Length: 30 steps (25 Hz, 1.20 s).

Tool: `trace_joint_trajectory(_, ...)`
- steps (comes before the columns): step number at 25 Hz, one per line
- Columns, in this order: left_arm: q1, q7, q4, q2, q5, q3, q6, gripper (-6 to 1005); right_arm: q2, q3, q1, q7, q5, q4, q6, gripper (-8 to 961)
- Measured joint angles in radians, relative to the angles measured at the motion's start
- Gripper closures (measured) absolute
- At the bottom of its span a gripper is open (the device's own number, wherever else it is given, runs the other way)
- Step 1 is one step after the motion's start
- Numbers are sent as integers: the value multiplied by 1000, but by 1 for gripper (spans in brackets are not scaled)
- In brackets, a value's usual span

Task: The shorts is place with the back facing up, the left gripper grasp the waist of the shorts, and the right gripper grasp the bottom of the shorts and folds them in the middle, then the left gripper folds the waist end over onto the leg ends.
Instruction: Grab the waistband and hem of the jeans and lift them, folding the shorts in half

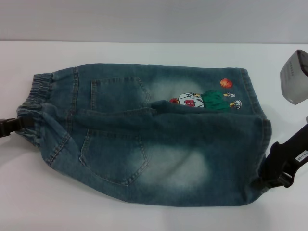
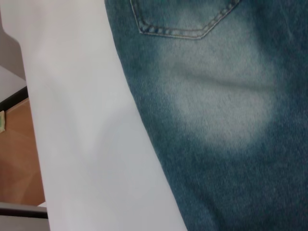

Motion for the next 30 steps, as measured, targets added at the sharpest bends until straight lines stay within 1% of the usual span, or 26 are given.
trace_joint_trajectory(1, 0, 0, 0, -1, -1, 0, 0, 848, -1, -1, 1, 0, -1, 0, 0, 676)
trace_joint_trajectory(7, -1, 13, 1, -6, -5, -5, -1, 844, -5, -1, 0, 1, -7, 0, -14, 878)
trace_joint_trajectory(10, -7, 15, 2, -9, -5, -11, -1, 842, -2, 6, -12, -9, -7, -13, -42, 923)
trace_joint_trajectory(12, -9, 17, 2, -9, -5, -14, -1, 841, 8, 9, -36, -22, 0, -57, -71, 953)
trace_joint_trajectory(16, -10, 18, 2, -2, -5, -46, 5, 839, 34, 23, -103, -62, 41, -192, -123, 954)
trace_joint_trajectory(18, -10, 18, 4, 3, -6, -75, 17, 837, 39, 48, -129, -83, 80, -241, -132, 954)
trace_joint_trajectory(23, -1, 17, 25, 7, -6, -145, 61, 834, 39, 184, -174, -179, 175, -286, -132, 954)
trace_joint_trajectory(28, 13, 17, 28, 10, -7, -200, 84, 831, 35, 317, -193, -268, 257, -285, -109, 955)
trace_joint_trajectory(30, 17, 17, 28, 10, -7, -212, 84, 830, 35, 371, -197, -301, 280, -281, -80, 955)
